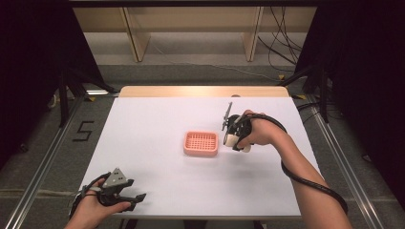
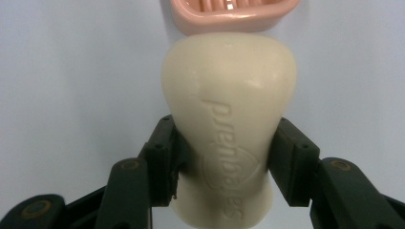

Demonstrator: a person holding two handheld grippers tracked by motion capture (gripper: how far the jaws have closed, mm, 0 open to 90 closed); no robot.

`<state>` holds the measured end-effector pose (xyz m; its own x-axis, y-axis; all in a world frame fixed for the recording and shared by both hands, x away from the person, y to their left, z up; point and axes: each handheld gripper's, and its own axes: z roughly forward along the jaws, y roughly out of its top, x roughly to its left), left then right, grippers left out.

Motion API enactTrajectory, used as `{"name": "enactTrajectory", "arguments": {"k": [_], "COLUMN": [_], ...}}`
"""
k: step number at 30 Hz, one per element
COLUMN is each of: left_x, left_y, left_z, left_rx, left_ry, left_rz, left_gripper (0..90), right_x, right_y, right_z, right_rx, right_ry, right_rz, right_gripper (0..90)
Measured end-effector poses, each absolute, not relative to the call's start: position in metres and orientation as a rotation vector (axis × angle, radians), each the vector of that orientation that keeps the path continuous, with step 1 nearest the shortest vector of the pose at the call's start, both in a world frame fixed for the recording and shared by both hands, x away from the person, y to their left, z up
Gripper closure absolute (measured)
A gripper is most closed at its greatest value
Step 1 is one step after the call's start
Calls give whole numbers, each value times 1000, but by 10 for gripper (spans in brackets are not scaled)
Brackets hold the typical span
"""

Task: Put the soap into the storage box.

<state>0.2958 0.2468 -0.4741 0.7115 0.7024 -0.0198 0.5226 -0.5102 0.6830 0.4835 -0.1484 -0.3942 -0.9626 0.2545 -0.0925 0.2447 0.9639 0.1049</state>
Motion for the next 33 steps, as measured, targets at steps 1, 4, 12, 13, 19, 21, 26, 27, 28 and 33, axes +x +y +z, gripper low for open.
{"name": "enactTrajectory", "arguments": {"k": [1,4,12,13,19,21,26,27,28,33], "left_x": [296,295,296,296,295,295,297,297,297,297], "left_y": [247,246,246,246,246,246,247,247,247,247], "left_z": [-474,-475,-474,-474,-475,-474,-474,-474,-474,-474], "left_rx": [2232,2219,2227,2228,2211,2219,2223,2225,2224,2226], "left_ry": [926,949,928,927,953,941,916,914,915,917], "left_rz": [340,329,340,340,326,331,355,356,356,351], "left_gripper": [296,296,296,296,296,296,296,296,296,296], "right_x": [483,485,486,486,487,490,491,492,491,491], "right_y": [-148,-146,-140,-138,-133,-133,-129,-129,-127,-123], "right_z": [-394,-394,-393,-393,-392,-393,-392,-393,-393,-393], "right_rx": [383,354,349,366,343,302,297,283,297,311], "right_ry": [3009,3011,3009,3012,3010,3007,3012,3001,3001,3005], "right_rz": [141,144,147,149,140,156,171,169,160,163], "right_gripper": [506,506,506,506,506,506,507,506,506,506]}}
